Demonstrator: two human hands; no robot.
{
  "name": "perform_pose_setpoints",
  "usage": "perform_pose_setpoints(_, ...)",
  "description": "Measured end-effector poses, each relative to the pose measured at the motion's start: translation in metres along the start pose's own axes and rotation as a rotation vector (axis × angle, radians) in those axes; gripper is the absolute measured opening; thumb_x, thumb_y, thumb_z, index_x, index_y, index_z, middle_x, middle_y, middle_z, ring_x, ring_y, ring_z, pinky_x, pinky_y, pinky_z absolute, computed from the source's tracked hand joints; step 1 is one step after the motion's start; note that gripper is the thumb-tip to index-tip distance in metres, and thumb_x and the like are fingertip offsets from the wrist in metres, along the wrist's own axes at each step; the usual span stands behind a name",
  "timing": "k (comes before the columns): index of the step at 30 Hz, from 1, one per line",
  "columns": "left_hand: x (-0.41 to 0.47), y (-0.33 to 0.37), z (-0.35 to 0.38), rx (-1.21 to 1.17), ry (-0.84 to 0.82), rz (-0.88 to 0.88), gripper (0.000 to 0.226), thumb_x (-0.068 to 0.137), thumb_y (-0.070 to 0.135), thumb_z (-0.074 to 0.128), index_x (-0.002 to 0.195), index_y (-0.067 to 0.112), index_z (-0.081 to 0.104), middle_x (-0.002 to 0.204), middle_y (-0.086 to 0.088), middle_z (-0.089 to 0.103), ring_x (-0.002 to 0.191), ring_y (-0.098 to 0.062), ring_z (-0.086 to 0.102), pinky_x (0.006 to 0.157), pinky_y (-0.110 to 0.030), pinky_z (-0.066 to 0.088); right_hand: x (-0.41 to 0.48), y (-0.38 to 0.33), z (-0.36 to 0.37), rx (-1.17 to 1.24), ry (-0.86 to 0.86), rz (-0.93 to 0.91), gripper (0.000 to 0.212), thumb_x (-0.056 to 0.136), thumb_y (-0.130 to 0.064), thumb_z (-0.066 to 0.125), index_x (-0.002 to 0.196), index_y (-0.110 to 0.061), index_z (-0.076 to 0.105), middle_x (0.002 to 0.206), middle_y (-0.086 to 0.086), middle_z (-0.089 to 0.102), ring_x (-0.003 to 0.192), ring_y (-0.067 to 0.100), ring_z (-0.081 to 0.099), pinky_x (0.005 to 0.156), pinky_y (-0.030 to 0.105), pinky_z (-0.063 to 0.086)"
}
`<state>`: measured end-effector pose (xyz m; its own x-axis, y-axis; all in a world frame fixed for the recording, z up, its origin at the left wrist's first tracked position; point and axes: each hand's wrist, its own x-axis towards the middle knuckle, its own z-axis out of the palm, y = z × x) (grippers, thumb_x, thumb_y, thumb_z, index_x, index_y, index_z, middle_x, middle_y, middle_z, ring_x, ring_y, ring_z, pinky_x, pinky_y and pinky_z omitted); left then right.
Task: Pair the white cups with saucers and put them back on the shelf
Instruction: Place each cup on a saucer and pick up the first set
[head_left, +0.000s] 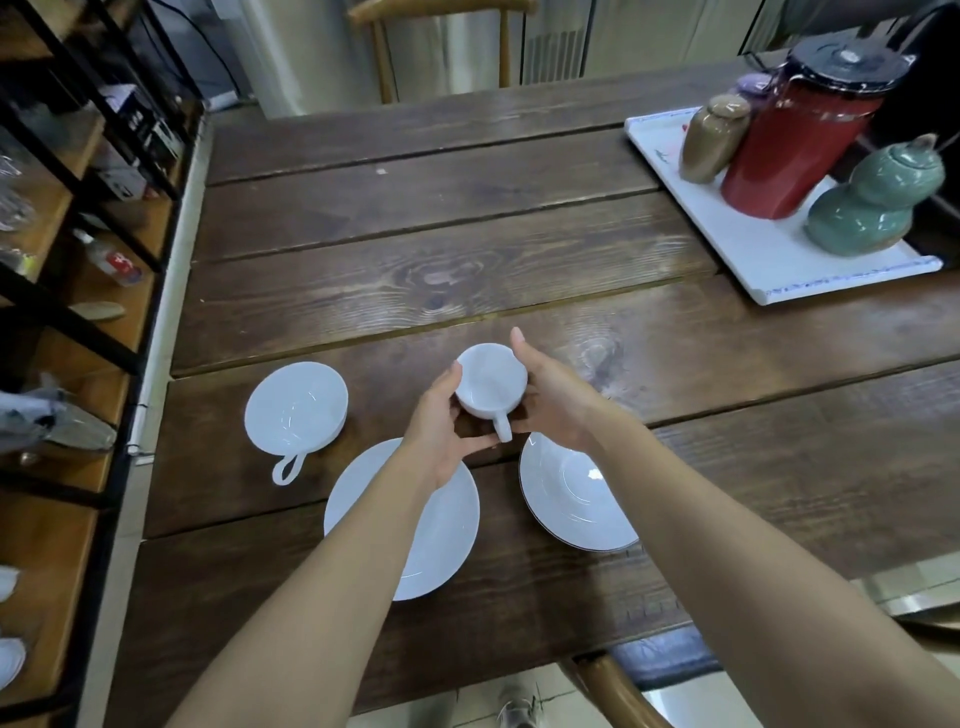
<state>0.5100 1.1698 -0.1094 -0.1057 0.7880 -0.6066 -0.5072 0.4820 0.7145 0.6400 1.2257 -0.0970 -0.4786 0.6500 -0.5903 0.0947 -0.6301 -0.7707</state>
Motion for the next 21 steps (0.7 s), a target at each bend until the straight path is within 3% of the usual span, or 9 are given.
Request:
perform_pose_setpoints(5,-0.002,0.005,0.014,0.127,0.172,0.138,0.027,0.089,0.041,0.054,0.102,0.018,0.062,0.110,-0.009,0.065,0.095,-0.026,0.066,0.058,-0.034,0.059,-0.011,-0.005,0.003,-0.180,0.226,-0.120,0.056,0.087,-0.059,0.042,0.125,-0.019,0.051,0.124,0.007,0.058,0.114,0.029,0.056,0.096,0.050,0.047)
perform_pose_setpoints(9,-0.011,0.003,0.038,0.144,0.211,0.236,0.020,0.087,0.041,0.057,0.080,0.022,0.056,0.092,-0.002,0.064,0.083,-0.020,0.066,0.050,-0.031,0.056,-0.027,-0.004,-0.005,-0.119,0.436,-0.269,0.052,0.084,-0.059,0.045,0.103,-0.013,0.062,0.108,0.015,0.065,0.101,0.031,0.062,0.084,0.048,0.052)
perform_pose_setpoints(12,-0.017,-0.005,0.053,0.170,0.178,0.246,0.024,0.086,0.042,0.057,0.078,0.019,0.056,0.089,-0.004,0.067,0.078,-0.022,0.068,0.051,-0.034,0.057,-0.039,0.007,-0.016,-0.091,0.538,-0.369,0.060,0.083,-0.058,0.046,0.098,-0.002,0.061,0.098,0.022,0.064,0.089,0.033,0.062,0.079,0.049,0.052)
perform_pose_setpoints(16,-0.025,-0.026,0.068,0.189,0.160,0.201,0.026,0.086,0.039,0.058,0.078,0.014,0.056,0.090,-0.008,0.066,0.082,-0.024,0.067,0.049,-0.036,0.057,-0.056,0.029,-0.030,-0.095,0.617,-0.382,0.052,0.083,-0.059,0.046,0.087,-0.010,0.063,0.081,0.003,0.061,0.078,0.023,0.062,0.060,0.039,0.051)
perform_pose_setpoints(21,-0.032,-0.055,0.069,0.207,0.166,0.114,0.027,0.087,0.038,0.059,0.076,0.014,0.053,0.089,-0.004,0.060,0.088,-0.024,0.061,0.049,-0.039,0.058,-0.070,0.058,-0.042,-0.087,0.633,-0.342,0.059,0.085,-0.058,0.044,0.088,-0.003,0.063,0.078,0.005,0.060,0.070,0.018,0.060,0.050,0.029,0.050)
